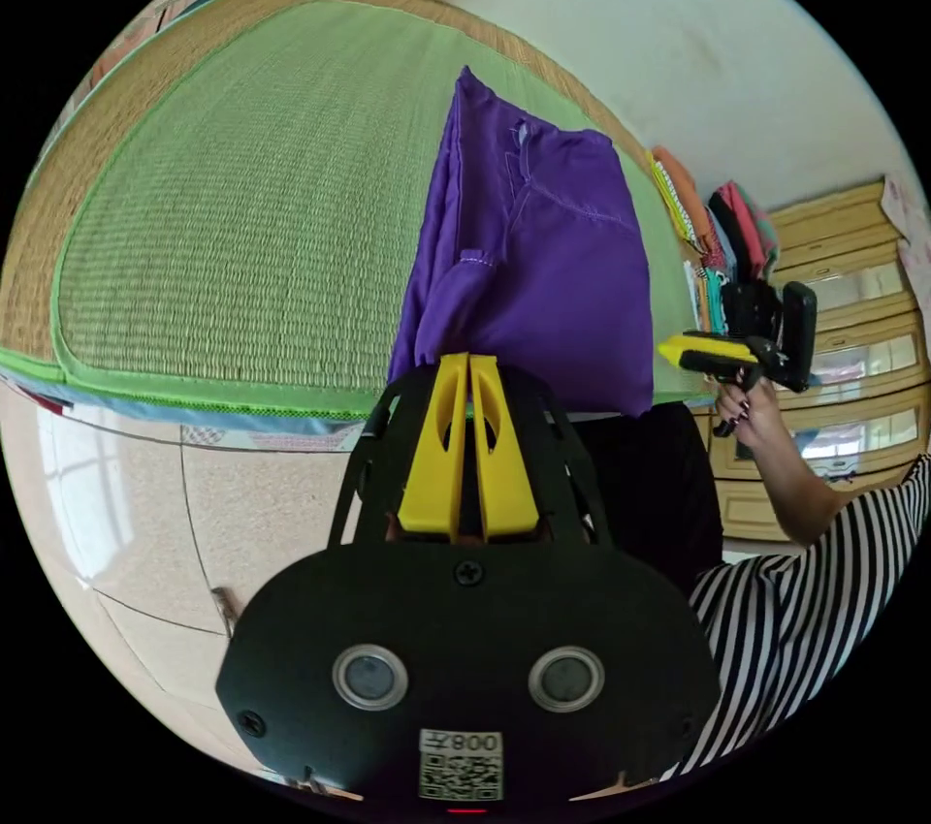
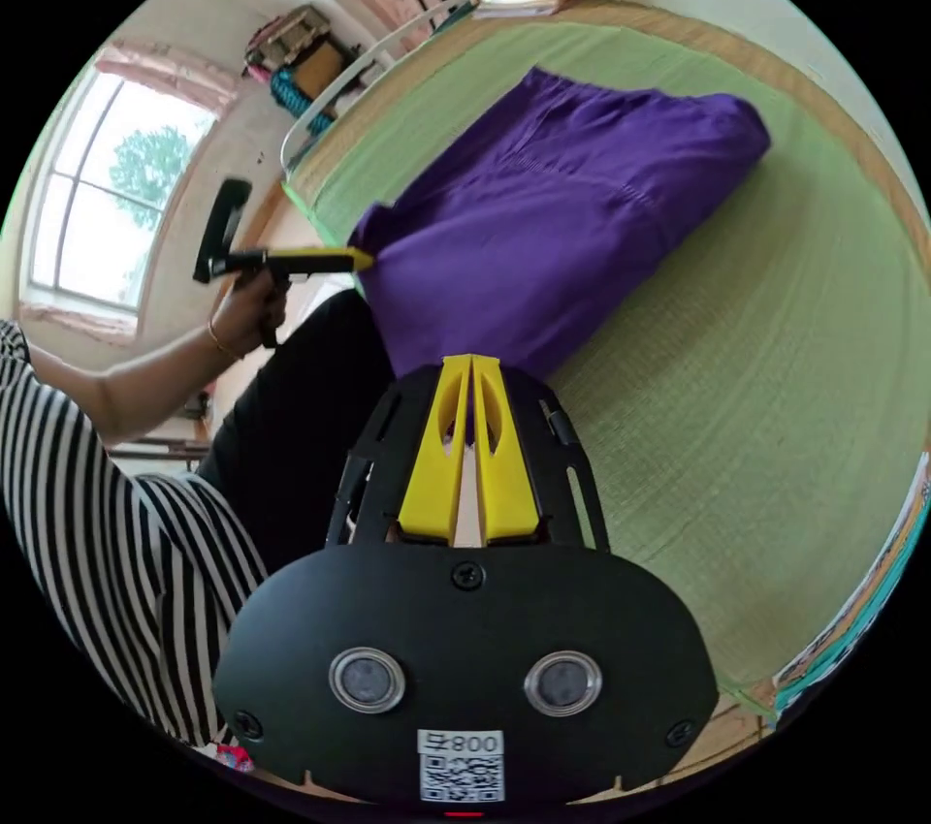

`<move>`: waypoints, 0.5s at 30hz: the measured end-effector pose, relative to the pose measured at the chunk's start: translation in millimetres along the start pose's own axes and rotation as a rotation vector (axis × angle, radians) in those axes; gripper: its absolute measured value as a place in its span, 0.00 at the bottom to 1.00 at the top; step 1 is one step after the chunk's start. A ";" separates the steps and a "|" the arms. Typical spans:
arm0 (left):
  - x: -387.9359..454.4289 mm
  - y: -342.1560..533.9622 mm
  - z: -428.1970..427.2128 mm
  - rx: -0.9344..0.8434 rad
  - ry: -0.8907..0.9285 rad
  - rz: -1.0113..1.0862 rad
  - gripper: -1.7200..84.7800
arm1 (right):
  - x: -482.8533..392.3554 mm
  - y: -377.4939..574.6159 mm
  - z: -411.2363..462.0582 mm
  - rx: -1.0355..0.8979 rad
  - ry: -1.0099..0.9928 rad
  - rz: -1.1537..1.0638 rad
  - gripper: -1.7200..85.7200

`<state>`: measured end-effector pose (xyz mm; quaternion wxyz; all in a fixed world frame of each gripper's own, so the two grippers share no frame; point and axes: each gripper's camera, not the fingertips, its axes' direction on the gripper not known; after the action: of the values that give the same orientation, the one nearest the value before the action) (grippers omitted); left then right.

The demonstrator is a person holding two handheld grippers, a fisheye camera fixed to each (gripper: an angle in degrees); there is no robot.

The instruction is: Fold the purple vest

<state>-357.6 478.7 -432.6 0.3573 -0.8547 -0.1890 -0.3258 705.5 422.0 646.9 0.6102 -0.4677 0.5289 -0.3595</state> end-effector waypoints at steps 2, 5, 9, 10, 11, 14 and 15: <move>0.9 -1.1 2.8 0.000 0.015 -0.003 0.02 | 29.9 -11.8 -30.9 0.102 -0.001 0.064 0.02; 4.6 -3.4 6.0 -0.006 0.012 0.002 0.02 | 67.9 -41.1 -47.8 0.161 0.026 0.118 0.02; 4.5 -4.5 10.0 0.000 0.042 -0.014 0.02 | 111.1 -63.8 -25.4 0.057 -0.017 0.196 0.02; 5.2 -5.0 11.3 0.000 0.046 -0.014 0.02 | 119.4 -63.3 -26.7 0.066 -0.063 0.214 0.02; 6.4 -5.7 12.5 0.000 0.045 -0.012 0.02 | 122.9 -62.8 -34.5 0.073 -0.086 0.220 0.02; 9.4 -7.5 15.8 0.000 0.045 -0.008 0.02 | 125.5 -63.3 -71.8 0.172 -0.110 0.188 0.02; 9.8 -8.0 16.6 0.000 0.046 -0.008 0.02 | 128.2 -65.7 -77.4 0.182 -0.118 0.185 0.02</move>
<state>-348.0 497.1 -430.7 0.3602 -0.8463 -0.1839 -0.3468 656.6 267.6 669.5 0.7106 -0.3799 0.4983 -0.3200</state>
